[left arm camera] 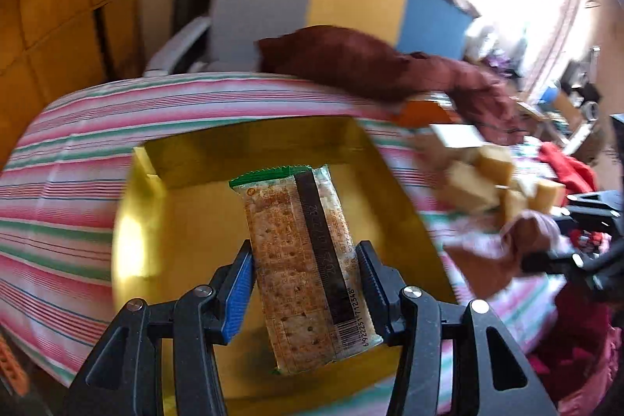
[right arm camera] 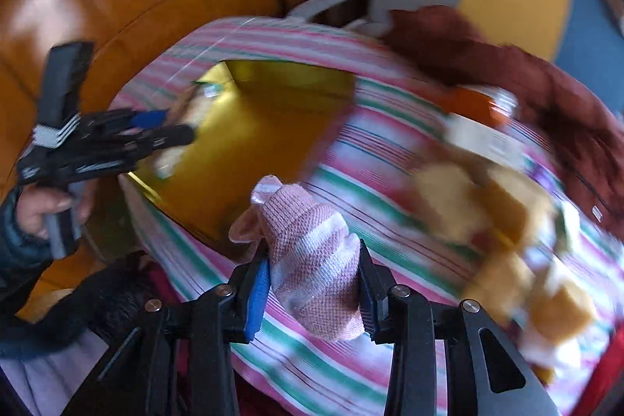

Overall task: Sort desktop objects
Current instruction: 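Carry the cracker pack and sock into the gold tray and open both grippers, then withdraw both grippers from the tray toward the remaining items, then grasp a yellow sponge with the right gripper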

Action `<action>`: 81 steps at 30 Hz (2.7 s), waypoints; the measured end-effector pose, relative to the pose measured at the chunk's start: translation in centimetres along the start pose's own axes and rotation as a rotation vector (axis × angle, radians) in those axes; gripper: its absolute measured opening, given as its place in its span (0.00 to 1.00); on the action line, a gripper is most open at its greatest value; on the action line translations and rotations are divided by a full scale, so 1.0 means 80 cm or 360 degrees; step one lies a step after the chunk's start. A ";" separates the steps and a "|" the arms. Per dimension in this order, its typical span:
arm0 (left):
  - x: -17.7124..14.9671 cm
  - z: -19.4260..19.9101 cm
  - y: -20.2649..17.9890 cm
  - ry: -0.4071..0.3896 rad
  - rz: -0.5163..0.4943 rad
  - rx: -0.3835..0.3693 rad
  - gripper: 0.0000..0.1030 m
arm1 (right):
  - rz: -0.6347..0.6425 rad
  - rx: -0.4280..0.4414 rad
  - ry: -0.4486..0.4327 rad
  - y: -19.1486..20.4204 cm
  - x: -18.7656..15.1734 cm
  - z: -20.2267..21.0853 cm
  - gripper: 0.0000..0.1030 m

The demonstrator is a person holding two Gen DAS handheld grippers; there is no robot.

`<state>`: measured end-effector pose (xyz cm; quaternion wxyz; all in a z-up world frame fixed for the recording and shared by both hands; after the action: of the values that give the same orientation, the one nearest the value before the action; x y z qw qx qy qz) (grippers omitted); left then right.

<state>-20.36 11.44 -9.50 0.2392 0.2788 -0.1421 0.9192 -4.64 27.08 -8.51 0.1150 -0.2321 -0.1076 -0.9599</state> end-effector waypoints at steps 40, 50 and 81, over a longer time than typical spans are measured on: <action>-0.058 0.038 -0.039 -0.0037 0.0135 -0.0164 0.68 | -0.0301 -0.0143 -0.0282 0.037 0.016 -0.064 0.86; -0.066 0.030 -0.084 0.0026 0.0007 -0.0237 0.68 | -0.0492 -0.0336 -0.0304 -0.053 -0.029 -0.014 0.87; -0.034 0.014 -0.160 0.0099 -0.0259 -0.0311 0.69 | -0.0983 -0.0971 -0.0180 -0.314 -0.142 0.061 0.61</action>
<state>-11.23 20.84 -8.55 0.3434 0.2360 -0.2003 0.8867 0.50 54.21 -13.44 -0.2573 -0.2645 0.1103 -0.9229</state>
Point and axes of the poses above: each gripper's, at about its wrist camera, not at the fingertips, and z roughly against the way its jaws point, y to its left, x to its top, the point moved 9 cm from there along -z, roughly the way its jaws point, and after that the axes turned 1 degree about x, right-handed, at the moved point
